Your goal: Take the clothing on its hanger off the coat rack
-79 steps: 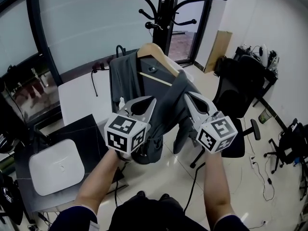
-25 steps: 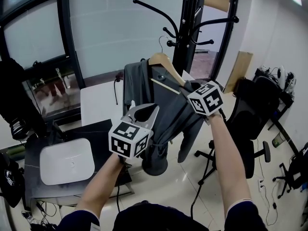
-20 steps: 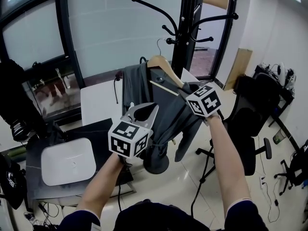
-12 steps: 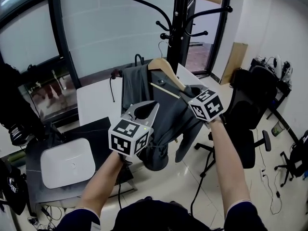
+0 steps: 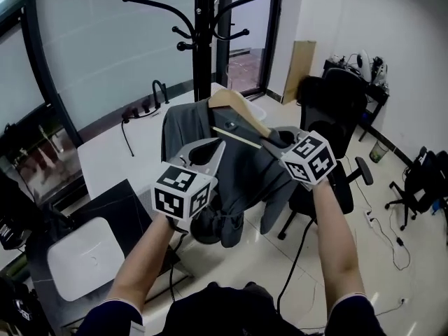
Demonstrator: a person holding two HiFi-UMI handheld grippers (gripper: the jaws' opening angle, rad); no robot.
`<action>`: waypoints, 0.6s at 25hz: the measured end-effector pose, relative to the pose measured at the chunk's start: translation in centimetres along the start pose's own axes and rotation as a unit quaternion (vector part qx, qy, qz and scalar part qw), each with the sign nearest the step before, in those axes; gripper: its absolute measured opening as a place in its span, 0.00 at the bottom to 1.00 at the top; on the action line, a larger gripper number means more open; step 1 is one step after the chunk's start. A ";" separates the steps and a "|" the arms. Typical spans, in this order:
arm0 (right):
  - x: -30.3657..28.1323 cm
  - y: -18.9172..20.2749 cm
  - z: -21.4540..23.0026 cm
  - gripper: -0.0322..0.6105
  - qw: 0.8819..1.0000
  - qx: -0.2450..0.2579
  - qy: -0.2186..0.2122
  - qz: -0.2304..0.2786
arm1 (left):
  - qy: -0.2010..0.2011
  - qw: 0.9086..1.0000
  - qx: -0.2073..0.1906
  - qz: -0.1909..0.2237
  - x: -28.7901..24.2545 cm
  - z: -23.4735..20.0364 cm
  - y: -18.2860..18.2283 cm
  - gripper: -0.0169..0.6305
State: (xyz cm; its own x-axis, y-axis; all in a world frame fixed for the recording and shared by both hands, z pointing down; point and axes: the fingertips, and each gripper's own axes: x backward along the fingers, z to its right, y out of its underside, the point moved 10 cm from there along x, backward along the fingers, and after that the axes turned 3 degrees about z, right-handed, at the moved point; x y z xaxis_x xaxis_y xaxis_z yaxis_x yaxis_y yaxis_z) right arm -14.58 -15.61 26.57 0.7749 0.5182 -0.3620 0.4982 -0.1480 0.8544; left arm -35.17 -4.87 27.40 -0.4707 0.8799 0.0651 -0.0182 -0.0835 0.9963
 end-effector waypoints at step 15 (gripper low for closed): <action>20.0 6.7 2.0 0.14 0.995 -0.027 0.097 -0.026 | 0.106 0.994 0.009 0.010 -9.1 12.8 -0.8 0.05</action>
State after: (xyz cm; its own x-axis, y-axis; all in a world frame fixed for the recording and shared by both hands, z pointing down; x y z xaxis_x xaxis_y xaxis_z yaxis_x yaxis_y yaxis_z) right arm 5.04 -7.91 24.34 0.6567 0.6772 -0.3319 0.5100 -0.0746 0.8569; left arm -19.60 -6.82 26.68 -0.6464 0.7595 0.0729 0.0071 -0.0895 0.9960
